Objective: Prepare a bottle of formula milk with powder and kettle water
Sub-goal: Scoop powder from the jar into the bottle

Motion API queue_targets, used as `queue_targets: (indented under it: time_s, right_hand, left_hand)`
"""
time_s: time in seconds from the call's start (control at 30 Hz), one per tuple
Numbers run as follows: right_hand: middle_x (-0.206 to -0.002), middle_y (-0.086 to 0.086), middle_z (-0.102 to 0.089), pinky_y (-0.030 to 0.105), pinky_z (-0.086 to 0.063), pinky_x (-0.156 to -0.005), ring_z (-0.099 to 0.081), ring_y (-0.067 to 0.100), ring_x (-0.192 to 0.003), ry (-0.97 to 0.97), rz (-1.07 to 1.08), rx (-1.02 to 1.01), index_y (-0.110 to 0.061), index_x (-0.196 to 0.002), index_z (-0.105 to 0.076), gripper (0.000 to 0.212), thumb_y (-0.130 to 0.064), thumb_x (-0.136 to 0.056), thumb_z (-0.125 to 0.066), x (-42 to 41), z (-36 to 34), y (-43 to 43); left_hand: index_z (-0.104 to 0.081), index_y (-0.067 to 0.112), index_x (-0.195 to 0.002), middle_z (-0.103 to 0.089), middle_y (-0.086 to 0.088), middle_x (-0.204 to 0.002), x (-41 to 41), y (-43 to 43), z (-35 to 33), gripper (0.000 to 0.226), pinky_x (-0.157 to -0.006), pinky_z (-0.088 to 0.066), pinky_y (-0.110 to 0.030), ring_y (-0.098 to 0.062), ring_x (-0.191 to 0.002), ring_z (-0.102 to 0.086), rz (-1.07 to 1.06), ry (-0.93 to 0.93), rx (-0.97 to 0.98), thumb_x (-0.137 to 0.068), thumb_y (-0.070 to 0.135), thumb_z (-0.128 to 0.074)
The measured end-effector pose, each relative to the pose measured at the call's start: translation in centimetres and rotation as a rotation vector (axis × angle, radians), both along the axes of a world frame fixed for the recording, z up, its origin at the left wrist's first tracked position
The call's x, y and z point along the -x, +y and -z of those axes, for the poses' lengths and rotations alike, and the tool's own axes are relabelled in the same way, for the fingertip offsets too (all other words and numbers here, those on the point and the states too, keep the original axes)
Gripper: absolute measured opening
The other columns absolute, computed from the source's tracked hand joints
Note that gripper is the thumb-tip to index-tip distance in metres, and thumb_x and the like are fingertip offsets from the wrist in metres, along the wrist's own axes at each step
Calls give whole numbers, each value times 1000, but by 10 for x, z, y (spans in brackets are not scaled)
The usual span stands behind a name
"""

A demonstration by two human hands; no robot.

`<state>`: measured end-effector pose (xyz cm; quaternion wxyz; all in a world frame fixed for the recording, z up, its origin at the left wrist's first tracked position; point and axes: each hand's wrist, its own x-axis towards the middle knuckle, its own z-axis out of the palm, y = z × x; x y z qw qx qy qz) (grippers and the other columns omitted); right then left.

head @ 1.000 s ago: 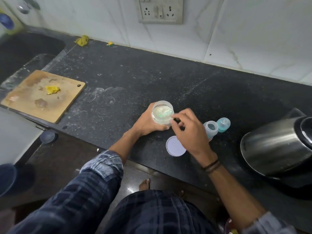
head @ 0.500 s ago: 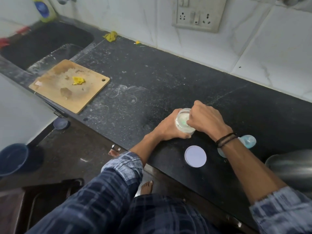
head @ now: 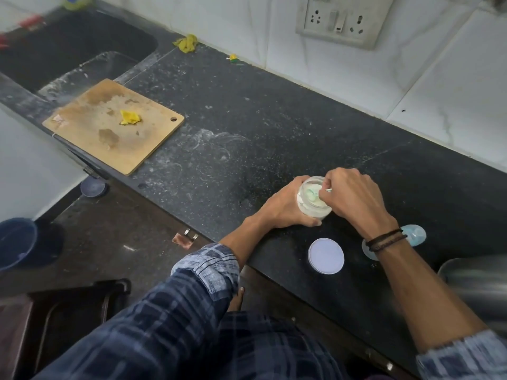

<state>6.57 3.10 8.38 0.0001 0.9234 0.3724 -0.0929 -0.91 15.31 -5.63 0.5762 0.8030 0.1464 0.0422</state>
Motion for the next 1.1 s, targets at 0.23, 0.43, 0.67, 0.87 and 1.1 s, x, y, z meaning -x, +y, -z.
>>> queue_targets:
  time_s: [0.23, 0.43, 0.67, 0.87, 1.1]
  right_hand:
    - [-112, 15, -69, 37, -41, -69, -67, 37, -97, -6, 47, 36, -11, -118, -70, 25, -20, -99, -57, 9, 7, 8]
    - [-107, 15, -71, 36, -44, -69, -67, 35, -91, 103, 81, -49, -14, -113, -74, 24, -26, -99, -59, 10, 9, 13]
    - [-95, 10, -75, 46, -59, -78, -70, 32, -88, 295, 163, -186, -17, -85, -81, 10, -19, -89, -73, 5, 6, 8]
    - [-89, -2, -77, 35, -55, -75, -71, 17, -87, 494, 331, -415, -22, -77, -81, 7, -18, -82, -84, -3, 11, -11]
    - [-77, -7, -77, 30, -53, -72, -72, 9, -82, 601, 435, -618, -21, -74, -82, 8, -18, -80, -88, -3, 23, -29]
  left_hand:
    - [-56, 13, -123, -69, 0, -108, -3, 0, 0, 80, -88, -56, -58, -21, -94, -67, 17, 1, 11, -56, 25, -98]
    - [-54, 15, -125, -69, 2, -109, -1, 1, -2, 82, -87, -57, -56, -21, -97, -69, 18, 5, -11, -56, 29, -98]
    - [-56, 13, -123, -69, -2, -108, -2, 1, -3, 79, -86, -56, -59, -25, -96, -68, 42, 17, -30, -57, 29, -96]
    - [-41, 33, -141, -60, 17, -129, 7, -1, -5, 103, -100, -54, -38, -5, -116, -61, 2, 1, -53, -53, 44, -95]
    - [-40, 35, -139, -57, 17, -130, 9, -2, -10, 100, -96, -50, -26, 0, -116, -59, -2, 7, -70, -55, 43, -95]
